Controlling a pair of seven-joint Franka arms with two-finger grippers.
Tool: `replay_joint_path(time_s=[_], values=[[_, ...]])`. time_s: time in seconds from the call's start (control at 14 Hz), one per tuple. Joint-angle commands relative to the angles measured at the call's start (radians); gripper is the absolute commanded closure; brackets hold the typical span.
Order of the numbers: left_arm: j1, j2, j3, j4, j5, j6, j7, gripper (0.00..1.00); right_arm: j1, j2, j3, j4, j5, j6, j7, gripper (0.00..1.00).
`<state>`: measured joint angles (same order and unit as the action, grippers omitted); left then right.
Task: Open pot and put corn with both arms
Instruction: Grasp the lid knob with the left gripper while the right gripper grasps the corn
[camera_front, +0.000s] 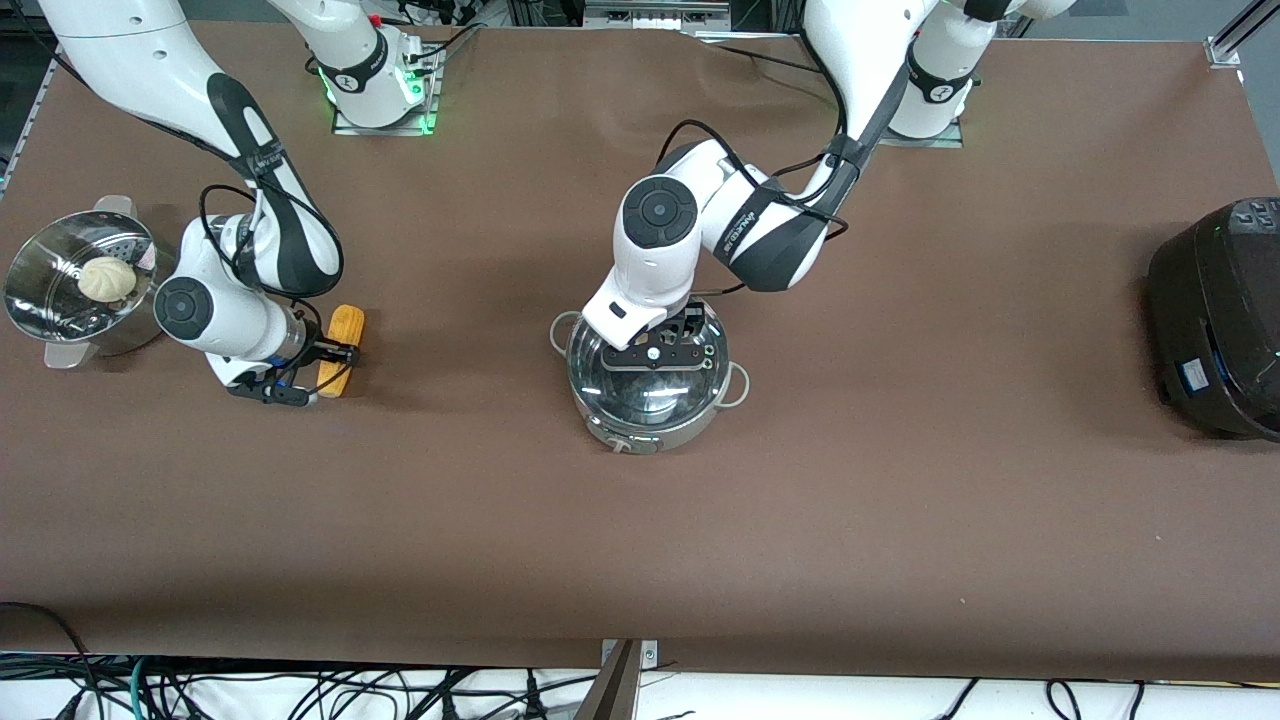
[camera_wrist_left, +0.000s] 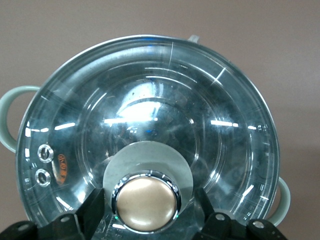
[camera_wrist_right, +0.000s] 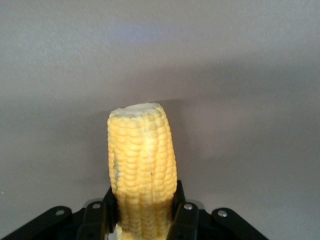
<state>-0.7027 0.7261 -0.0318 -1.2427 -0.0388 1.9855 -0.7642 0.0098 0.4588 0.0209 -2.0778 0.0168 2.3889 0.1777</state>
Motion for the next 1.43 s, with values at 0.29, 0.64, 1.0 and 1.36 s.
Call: replay_joint_path(time_s=[0.29,0.64,1.0,1.36], values=[[-0.001,0.015,0.006,0.04,0.014,-0.014,-0.023,0.38,0.015,-0.029,0.002,0.316,0.011,-0.422,-0.004,0.98],[0.0,0.015,0.006,0.042,0.01,-0.016,-0.023,0.64,0.024,-0.029,0.03,0.499,0.015,-0.638,-0.001,0.98],[0.005,0.007,0.003,0.042,-0.009,-0.031,-0.018,0.85,0.077,-0.034,0.04,0.639,0.017,-0.787,0.049,0.98],[0.043,-0.007,-0.003,0.17,-0.05,-0.226,-0.007,0.84,0.13,-0.034,0.039,0.682,0.177,-0.787,0.235,0.98]])
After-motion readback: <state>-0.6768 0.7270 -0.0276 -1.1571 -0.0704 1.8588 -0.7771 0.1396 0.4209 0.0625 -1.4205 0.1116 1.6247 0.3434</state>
